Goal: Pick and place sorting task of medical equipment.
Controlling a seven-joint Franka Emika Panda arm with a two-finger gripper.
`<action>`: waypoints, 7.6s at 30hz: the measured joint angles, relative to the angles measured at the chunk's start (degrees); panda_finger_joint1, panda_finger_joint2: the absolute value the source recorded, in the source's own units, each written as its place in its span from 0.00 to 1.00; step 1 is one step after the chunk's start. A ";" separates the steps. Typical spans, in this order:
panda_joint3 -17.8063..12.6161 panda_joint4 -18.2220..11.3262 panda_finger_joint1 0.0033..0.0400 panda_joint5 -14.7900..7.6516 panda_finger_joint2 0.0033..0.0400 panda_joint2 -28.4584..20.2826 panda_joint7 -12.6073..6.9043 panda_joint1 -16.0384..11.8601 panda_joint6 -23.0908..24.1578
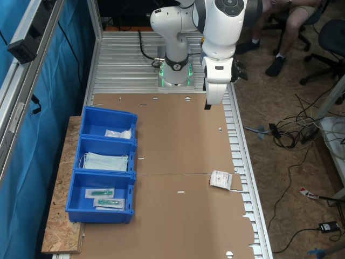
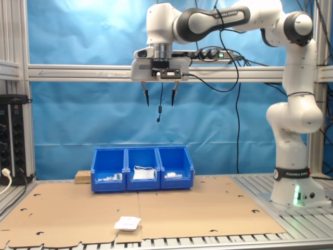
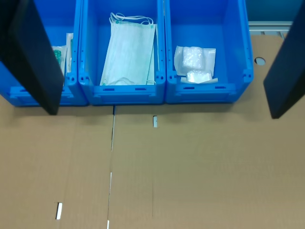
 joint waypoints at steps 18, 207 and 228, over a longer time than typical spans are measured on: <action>6.50 0.00 1.00 0.00 1.00 0.20 0.00 -5.48 0.01; 18.01 2.03 1.00 0.00 1.00 48.20 1.08 -13.56 50.22; 18.01 2.03 0.85 0.00 0.85 48.21 1.08 -13.55 50.35</action>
